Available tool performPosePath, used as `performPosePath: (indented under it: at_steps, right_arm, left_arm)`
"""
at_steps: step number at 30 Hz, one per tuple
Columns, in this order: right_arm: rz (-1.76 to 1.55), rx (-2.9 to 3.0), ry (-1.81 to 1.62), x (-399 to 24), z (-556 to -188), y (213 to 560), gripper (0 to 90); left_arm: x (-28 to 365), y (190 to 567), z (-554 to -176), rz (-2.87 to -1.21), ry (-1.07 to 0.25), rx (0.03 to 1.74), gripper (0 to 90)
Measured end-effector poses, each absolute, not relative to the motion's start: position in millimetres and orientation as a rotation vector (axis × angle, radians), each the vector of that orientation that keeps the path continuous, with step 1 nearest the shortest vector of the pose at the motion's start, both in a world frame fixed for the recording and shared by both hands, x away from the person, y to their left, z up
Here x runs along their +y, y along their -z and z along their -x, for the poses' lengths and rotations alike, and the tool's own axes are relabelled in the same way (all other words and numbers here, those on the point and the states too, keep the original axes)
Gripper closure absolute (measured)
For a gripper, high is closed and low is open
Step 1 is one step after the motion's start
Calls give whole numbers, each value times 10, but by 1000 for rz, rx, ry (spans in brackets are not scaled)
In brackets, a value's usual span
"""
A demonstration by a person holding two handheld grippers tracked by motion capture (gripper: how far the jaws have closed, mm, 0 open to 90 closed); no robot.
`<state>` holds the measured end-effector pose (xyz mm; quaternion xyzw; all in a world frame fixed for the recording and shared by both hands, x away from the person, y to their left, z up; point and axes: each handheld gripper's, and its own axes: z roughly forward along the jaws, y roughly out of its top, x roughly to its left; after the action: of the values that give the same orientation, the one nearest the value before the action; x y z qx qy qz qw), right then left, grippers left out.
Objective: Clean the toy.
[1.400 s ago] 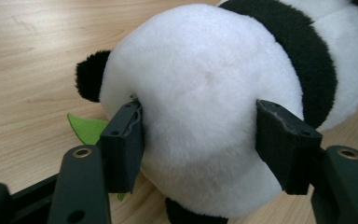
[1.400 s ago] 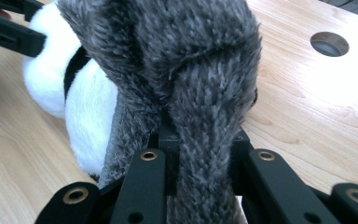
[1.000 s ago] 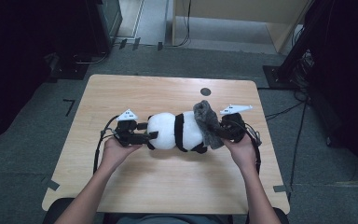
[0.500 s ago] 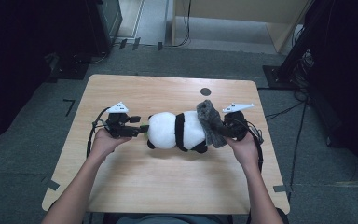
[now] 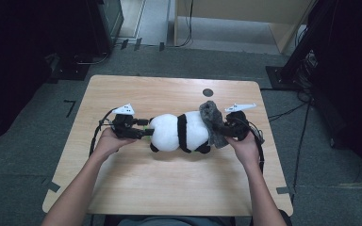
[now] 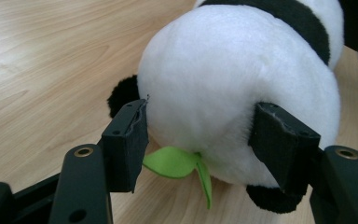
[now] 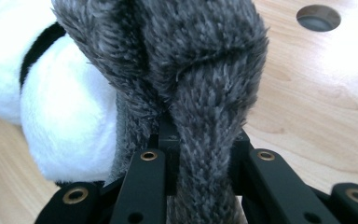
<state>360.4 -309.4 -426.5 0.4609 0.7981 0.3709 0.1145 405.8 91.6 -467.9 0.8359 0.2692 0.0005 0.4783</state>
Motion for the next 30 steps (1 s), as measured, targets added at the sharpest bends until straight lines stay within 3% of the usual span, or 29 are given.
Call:
performPosePath:
  at_steps: [5, 7, 9, 17, 22, 26, 30]
  right_arm:
    - [-1329, 2329, -1064, -3072, -3663, 4253, 767]
    - [-1323, 2322, -1069, -3059, -3694, 4262, 769]
    - [-1327, 2317, -1080, -3052, -3733, 4277, 771]
    - [-1309, 2301, -1118, -3007, -3814, 4325, 774]
    - [-1288, 2288, -1136, -2952, -3840, 4345, 776]
    - [-1290, 2271, -1131, -2916, -3847, 4352, 777]
    - [-1290, 2261, -1149, -2913, -3848, 4360, 777]
  left_arm:
    - [873, 4672, -4002, -2075, -27, 577, 363]
    - [847, 4690, -3989, -2082, -86, 535, 296]
    - [838, 4725, -4004, -2075, -97, 520, 171]
    - [757, 4856, -4057, -2077, 30, 440, 16]
    - [650, 4903, -3989, -2091, 124, 338, 7]
    - [646, 4940, -3983, -2079, 155, 361, 0]
    - [643, 4938, -3925, -2084, 126, 326, 105]
